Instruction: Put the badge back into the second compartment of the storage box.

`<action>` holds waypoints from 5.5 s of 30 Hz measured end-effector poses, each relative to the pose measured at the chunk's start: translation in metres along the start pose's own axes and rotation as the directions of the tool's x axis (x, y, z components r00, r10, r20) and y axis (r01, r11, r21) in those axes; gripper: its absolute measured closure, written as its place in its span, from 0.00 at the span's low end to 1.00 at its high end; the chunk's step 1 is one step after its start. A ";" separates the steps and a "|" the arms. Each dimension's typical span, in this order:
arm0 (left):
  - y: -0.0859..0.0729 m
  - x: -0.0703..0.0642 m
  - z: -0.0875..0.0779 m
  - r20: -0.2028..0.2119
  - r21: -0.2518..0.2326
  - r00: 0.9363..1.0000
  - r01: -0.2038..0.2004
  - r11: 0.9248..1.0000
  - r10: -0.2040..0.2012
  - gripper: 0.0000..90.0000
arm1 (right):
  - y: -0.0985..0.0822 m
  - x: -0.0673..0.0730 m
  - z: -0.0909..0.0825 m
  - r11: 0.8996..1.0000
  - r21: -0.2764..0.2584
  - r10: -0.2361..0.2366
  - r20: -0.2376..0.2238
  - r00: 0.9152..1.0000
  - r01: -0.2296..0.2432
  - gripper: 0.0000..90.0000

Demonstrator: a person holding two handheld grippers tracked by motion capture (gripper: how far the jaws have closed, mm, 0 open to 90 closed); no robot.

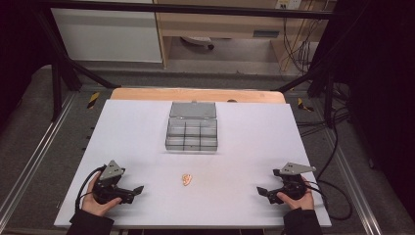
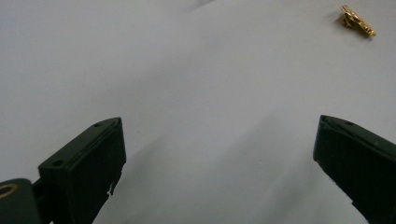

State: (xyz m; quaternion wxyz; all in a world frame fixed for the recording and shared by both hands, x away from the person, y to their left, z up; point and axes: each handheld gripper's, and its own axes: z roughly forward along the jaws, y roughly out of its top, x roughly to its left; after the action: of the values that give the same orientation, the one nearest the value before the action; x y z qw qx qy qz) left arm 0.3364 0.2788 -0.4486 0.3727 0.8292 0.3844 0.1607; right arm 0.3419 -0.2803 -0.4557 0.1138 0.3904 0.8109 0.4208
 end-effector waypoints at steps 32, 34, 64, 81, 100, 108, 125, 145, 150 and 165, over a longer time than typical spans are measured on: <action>0.009 -0.016 0.005 -0.006 -0.011 1.000 -0.013 1.000 0.013 0.04 | 0.000 0.000 0.002 1.000 0.016 -0.013 0.009 1.000 0.013 0.01; 0.010 -0.017 0.006 -0.006 -0.007 1.000 -0.013 1.000 0.013 0.04 | 0.000 0.000 0.002 1.000 0.015 -0.013 0.008 1.000 0.013 0.01; 0.030 -0.047 0.023 -0.004 0.006 1.000 -0.020 1.000 0.020 0.06 | -0.001 0.000 0.003 0.999 0.031 -0.022 0.017 1.000 0.021 0.01; 0.053 -0.064 0.031 0.009 0.019 0.999 -0.036 0.999 0.036 0.07 | -0.001 0.001 0.003 0.999 0.031 -0.017 0.021 1.000 0.017 0.01; 0.075 -0.082 0.051 0.052 0.026 0.998 -0.040 0.999 0.039 0.13 | 0.000 0.001 0.002 0.999 0.035 -0.018 0.021 1.000 0.017 0.01; 0.083 -0.089 0.064 0.066 0.039 0.997 -0.040 0.998 0.038 0.18 | -0.001 0.001 0.002 0.999 0.035 -0.019 0.021 1.000 0.018 0.01; 0.082 -0.094 0.081 0.108 0.067 0.994 -0.003 0.998 -0.005 0.43 | 0.000 0.001 0.002 0.999 0.029 -0.018 0.021 1.000 0.017 0.01; 0.079 -0.099 0.089 0.139 0.071 0.990 0.000 0.997 -0.009 0.68 | 0.000 0.000 0.002 0.999 0.030 -0.023 0.022 0.999 0.023 0.01; 0.079 -0.100 0.089 0.125 0.070 0.992 -0.004 0.998 -0.005 0.71 | 0.000 0.000 0.002 0.999 0.029 -0.019 0.021 1.000 0.018 0.01; 0.078 -0.101 0.085 0.118 0.044 0.993 0.014 0.999 -0.019 0.80 | 0.000 0.000 0.002 0.999 0.032 -0.021 0.021 1.000 0.020 0.01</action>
State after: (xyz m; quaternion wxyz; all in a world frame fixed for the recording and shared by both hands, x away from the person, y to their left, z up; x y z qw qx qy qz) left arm 0.3583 0.1267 -0.4457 0.3781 0.8420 0.3717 0.0996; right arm 0.3425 -0.2790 -0.4569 0.1207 0.3883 0.8201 0.4025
